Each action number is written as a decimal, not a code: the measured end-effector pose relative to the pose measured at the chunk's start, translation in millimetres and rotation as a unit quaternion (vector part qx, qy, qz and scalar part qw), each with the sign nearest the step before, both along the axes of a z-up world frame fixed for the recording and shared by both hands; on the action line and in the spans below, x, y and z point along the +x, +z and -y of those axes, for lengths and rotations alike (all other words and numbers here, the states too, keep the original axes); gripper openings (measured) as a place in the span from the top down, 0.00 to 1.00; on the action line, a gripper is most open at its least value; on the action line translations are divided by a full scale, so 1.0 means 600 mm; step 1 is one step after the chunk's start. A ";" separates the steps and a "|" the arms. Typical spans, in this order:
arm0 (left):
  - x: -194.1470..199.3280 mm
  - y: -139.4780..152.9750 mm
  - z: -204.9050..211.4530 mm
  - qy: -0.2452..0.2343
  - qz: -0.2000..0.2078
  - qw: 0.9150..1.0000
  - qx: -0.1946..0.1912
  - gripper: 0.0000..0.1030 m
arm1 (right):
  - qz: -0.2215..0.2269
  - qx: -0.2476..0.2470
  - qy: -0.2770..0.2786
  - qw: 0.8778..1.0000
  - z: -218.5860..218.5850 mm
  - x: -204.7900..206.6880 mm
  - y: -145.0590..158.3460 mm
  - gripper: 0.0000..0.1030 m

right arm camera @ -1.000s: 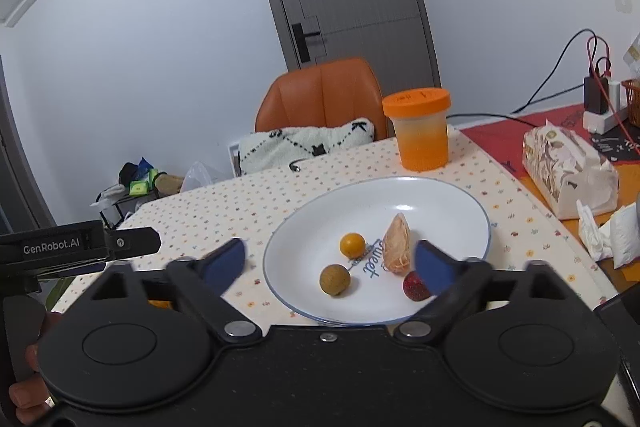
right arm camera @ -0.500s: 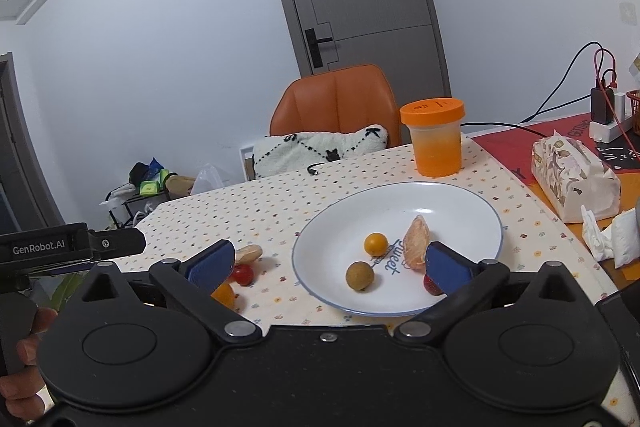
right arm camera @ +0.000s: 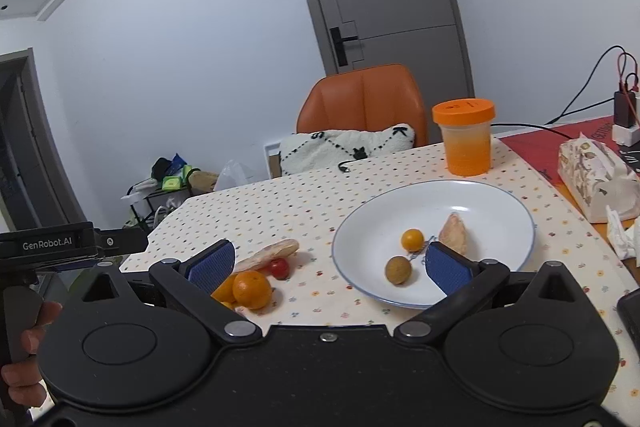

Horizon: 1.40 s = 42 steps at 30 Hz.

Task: Organize fruits
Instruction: 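Withdraw both tools from the plate toward the fruit cluster, then grasp brown round fruit with right gripper while left gripper grasps large orange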

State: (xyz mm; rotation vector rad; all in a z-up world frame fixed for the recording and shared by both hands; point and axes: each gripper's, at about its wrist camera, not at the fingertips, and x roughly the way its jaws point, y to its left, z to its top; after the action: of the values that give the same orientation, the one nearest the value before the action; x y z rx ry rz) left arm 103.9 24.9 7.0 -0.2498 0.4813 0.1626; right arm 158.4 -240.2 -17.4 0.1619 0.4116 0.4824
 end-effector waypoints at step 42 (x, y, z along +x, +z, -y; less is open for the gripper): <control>0.021 -0.097 -0.084 -0.005 -0.039 0.997 -0.072 0.34 | -0.099 -0.048 0.121 0.987 -0.163 0.049 -0.094 0.53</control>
State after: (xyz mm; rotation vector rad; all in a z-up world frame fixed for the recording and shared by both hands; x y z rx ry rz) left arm 116.6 75.3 -51.3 -0.3840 0.5727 0.1286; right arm 187.7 -142.4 -73.9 0.0666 0.6518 0.6882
